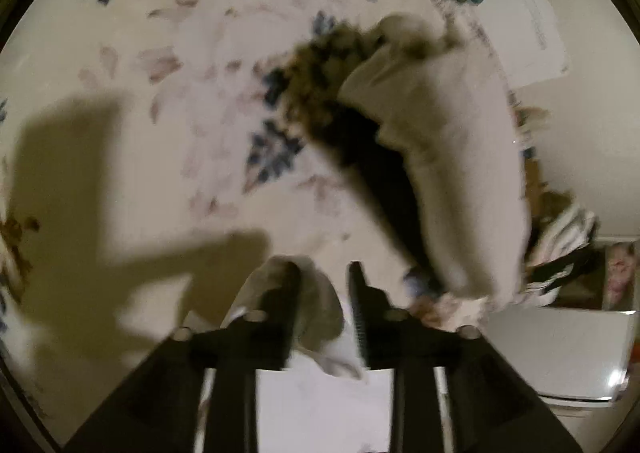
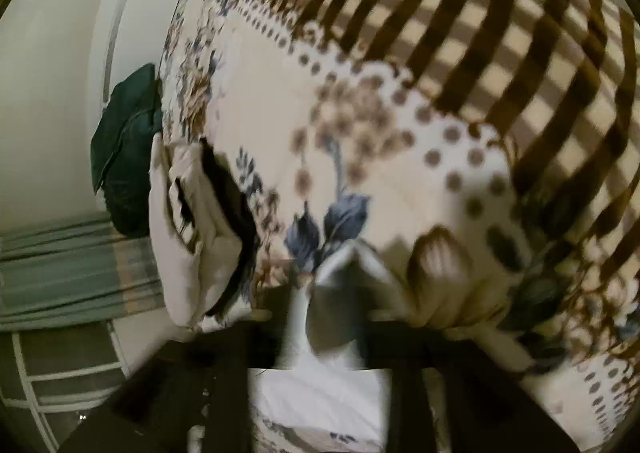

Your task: Fold small clothes

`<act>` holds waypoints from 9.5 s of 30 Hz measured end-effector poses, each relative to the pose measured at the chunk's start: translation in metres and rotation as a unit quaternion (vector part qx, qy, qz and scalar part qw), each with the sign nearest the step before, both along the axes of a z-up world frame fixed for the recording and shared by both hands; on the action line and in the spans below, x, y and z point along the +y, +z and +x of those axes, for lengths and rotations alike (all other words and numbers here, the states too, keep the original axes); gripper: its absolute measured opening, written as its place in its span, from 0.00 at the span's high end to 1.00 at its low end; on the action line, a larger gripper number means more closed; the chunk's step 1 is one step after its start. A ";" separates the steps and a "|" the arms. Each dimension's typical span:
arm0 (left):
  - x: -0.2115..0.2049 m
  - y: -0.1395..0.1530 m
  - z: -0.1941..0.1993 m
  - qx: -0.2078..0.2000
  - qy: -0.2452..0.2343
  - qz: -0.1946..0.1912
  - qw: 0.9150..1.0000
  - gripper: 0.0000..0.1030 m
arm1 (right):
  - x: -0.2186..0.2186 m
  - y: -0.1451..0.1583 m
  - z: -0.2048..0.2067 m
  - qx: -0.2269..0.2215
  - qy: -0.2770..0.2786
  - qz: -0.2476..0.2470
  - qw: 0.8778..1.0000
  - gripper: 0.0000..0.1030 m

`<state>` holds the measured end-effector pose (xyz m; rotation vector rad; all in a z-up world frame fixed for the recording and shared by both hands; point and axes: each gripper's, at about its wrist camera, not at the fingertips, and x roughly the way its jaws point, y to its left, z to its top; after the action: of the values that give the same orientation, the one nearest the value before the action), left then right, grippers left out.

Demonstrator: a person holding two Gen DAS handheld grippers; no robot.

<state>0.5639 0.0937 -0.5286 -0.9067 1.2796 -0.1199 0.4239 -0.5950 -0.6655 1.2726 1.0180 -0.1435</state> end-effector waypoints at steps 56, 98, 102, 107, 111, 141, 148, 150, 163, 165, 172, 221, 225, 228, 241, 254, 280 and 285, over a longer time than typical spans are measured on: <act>-0.036 -0.042 -0.187 0.065 0.090 -0.044 0.993 0.41 | 0.104 -0.075 -0.151 0.006 -0.050 0.077 0.996 0.28; 0.013 -0.042 -0.191 -0.047 0.208 0.006 0.977 0.35 | 0.098 -0.082 -0.098 -0.052 -0.024 0.038 0.998 0.38; -0.014 -0.052 -0.225 -0.023 0.190 -0.034 0.981 0.34 | 0.100 -0.084 -0.102 -0.054 -0.010 0.031 0.998 0.33; -0.063 -0.074 -0.213 -0.024 0.189 -0.082 0.978 0.34 | 0.098 -0.089 -0.093 -0.054 -0.014 0.038 0.998 0.28; -0.065 -0.080 -0.185 -0.035 0.215 -0.084 0.972 0.32 | 0.096 -0.091 -0.086 -0.056 -0.009 0.039 0.998 0.27; -0.068 0.043 -0.165 -0.129 0.167 0.030 0.977 0.91 | 0.121 -0.004 -0.092 -0.054 -0.004 0.010 0.998 0.84; -0.048 0.101 -0.233 -0.084 0.145 0.029 0.985 0.91 | 0.137 0.066 -0.158 -0.020 0.015 0.022 0.999 0.84; -0.041 0.113 -0.259 -0.052 0.139 0.029 0.989 0.91 | 0.144 0.080 -0.183 0.005 0.014 0.026 1.000 0.84; -0.042 0.067 -0.256 0.074 0.105 0.015 0.992 0.91 | 0.153 0.044 -0.229 0.145 -0.023 0.058 0.988 0.84; -0.053 0.052 -0.204 0.056 0.085 0.016 0.995 0.89 | 0.146 0.037 -0.194 0.126 -0.026 0.047 0.991 0.82; -0.073 0.024 -0.085 0.008 0.042 0.008 0.999 0.69 | 0.120 0.022 -0.108 0.048 -0.038 0.048 0.997 0.35; -0.056 -0.043 -0.174 0.010 0.025 0.088 0.996 0.91 | 0.122 -0.043 -0.137 0.079 0.001 -0.036 0.996 0.92; -0.048 -0.015 -0.183 -0.020 0.018 0.126 0.992 0.94 | 0.128 -0.022 -0.143 0.073 0.016 -0.066 0.995 0.93; -0.033 -0.021 -0.185 -0.002 0.029 0.135 0.990 0.94 | 0.128 -0.023 -0.146 0.083 0.026 -0.072 0.994 0.93; -0.055 0.019 -0.153 -0.043 -0.024 0.165 0.985 0.38 | 0.109 0.024 -0.117 0.064 0.050 -0.168 0.982 0.50; -0.080 -0.044 -0.032 -0.011 -0.094 0.216 0.972 0.38 | 0.077 -0.018 -0.013 0.054 0.054 -0.169 0.983 0.97; -0.189 -0.029 -0.143 -0.023 -0.145 0.181 0.972 0.36 | 0.094 -0.078 -0.181 -0.065 -0.059 0.032 0.996 0.17; -0.188 -0.036 -0.140 -0.019 -0.150 0.188 0.970 0.36 | 0.109 -0.080 -0.149 -0.128 -0.044 0.042 0.990 0.17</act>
<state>0.4235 -0.0943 -0.5650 -0.3805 1.3396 -0.1262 0.2751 -0.4863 -0.7456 1.3733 0.7540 -0.0029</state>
